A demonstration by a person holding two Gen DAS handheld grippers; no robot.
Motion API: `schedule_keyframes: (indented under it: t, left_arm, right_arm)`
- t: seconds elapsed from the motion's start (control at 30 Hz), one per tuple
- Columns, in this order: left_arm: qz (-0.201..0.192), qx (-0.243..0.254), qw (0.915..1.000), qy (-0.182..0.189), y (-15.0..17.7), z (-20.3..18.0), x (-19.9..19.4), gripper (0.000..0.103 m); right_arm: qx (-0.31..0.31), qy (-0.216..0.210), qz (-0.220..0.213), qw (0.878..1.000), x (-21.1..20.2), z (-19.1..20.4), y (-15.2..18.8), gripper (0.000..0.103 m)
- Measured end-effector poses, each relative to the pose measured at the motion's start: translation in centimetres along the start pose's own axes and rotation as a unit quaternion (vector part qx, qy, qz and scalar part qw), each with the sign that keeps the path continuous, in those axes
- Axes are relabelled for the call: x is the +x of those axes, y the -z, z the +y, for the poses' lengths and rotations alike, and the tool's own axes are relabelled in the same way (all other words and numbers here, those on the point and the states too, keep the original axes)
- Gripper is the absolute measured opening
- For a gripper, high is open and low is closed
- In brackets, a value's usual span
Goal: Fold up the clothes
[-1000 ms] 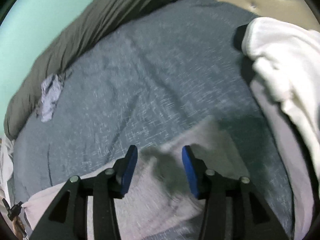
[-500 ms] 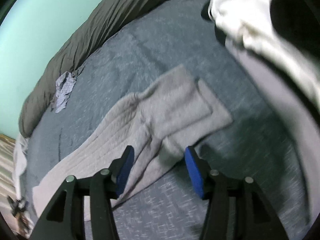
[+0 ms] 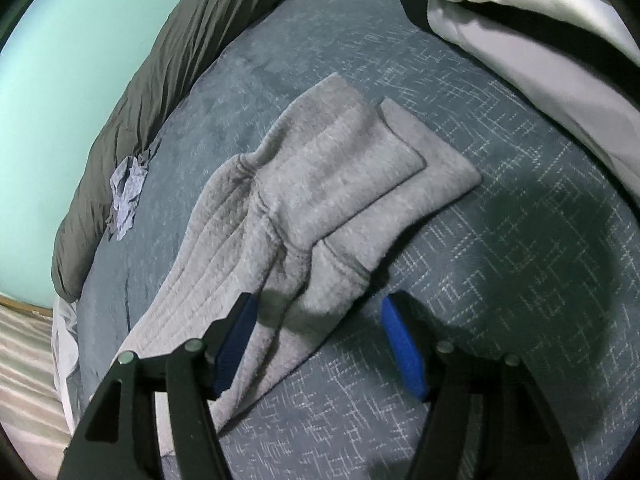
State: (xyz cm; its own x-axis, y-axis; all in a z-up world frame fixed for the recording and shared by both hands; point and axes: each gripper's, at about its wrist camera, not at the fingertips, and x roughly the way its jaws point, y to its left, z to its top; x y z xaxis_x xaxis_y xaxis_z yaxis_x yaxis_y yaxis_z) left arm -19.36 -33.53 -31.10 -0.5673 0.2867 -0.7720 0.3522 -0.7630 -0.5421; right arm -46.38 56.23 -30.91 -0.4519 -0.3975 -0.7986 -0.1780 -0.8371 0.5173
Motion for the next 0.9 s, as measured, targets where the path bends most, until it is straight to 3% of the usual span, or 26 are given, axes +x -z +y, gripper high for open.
schedule_keyframes:
  t: [0.37,0.43,0.5,0.67,0.7,0.77,0.8,0.87,0.9]
  left_arm:
    - [0.005,-0.032,0.9994,0.013,1.2,1.4,3.2,0.082]
    - [-0.006,-0.026,0.9996,0.011,0.7,1.3,4.1,0.085]
    - [-0.015,-0.033,0.9991,0.020,0.1,1.5,5.0,0.096]
    - [-0.050,-0.050,0.9973,0.020,-1.0,1.3,5.8,0.094]
    - [-0.053,-0.048,0.9973,0.011,-1.1,1.1,5.9,0.092]
    - [-0.061,-0.037,0.9974,-0.010,-1.2,0.3,5.9,0.065]
    - [-0.061,-0.033,0.9975,-0.012,-1.4,0.0,5.9,0.057]
    - [-0.060,-0.026,0.9978,-0.008,-1.8,-0.4,5.8,0.030]
    - [-0.060,-0.023,0.9979,-0.008,-2.0,-0.6,5.6,0.025]
  right_arm:
    - [-0.009,0.001,-0.010,1.000,1.8,1.6,-0.3,0.070]
    - [-0.006,0.001,-0.011,1.000,2.1,1.5,-0.4,0.070]
    - [-0.003,0.002,-0.011,1.000,2.3,1.4,-0.4,0.070]
    - [-0.013,0.009,-0.019,1.000,2.6,1.8,-0.5,0.069]
    - [-0.017,0.013,-0.021,1.000,2.6,1.9,-0.5,0.066]
    - [-0.024,0.020,-0.026,0.999,2.7,2.1,-0.5,0.043]
    - [-0.027,0.022,-0.027,0.999,2.8,2.2,-0.5,0.036]
    - [-0.032,0.022,-0.026,0.999,2.8,2.6,-0.4,0.018]
    - [-0.037,0.020,-0.032,0.999,2.4,3.1,-0.3,0.016]
